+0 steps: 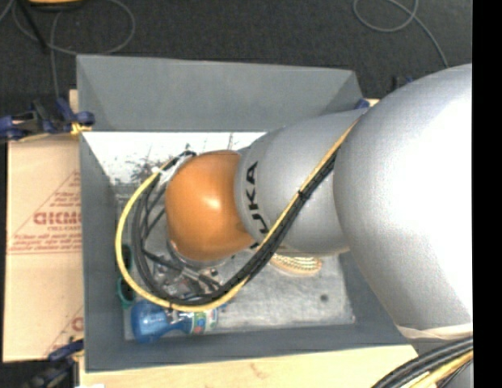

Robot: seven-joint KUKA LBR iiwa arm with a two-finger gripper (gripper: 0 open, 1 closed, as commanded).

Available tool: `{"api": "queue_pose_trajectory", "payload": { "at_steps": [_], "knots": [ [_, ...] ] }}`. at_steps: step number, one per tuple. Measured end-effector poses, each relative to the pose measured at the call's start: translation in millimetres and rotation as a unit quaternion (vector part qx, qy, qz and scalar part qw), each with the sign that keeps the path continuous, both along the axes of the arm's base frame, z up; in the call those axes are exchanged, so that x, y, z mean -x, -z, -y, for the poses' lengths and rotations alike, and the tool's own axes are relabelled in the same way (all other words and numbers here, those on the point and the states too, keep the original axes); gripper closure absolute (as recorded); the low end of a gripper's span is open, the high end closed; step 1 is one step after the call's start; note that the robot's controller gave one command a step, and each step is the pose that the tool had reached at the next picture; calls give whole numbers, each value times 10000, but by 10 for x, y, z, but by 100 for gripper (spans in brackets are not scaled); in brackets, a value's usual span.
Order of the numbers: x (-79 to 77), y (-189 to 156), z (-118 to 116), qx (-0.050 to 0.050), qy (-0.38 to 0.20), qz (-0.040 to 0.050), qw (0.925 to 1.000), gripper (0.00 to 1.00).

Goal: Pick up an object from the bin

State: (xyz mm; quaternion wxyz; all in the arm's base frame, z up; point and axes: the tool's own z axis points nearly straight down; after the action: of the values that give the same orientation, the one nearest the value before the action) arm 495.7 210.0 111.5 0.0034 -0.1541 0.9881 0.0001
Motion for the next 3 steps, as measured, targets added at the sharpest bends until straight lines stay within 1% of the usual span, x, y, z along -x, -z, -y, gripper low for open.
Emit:
{"api": "queue_pose_trajectory", "payload": {
  "at_steps": [1,2,3],
  "knots": [
    [58,114,-4,-7,69,-29,10000,0],
    [36,115,-2,-17,113,8,9999,100],
    [34,113,-1,-17,121,10,9999,100]
  ]
}}
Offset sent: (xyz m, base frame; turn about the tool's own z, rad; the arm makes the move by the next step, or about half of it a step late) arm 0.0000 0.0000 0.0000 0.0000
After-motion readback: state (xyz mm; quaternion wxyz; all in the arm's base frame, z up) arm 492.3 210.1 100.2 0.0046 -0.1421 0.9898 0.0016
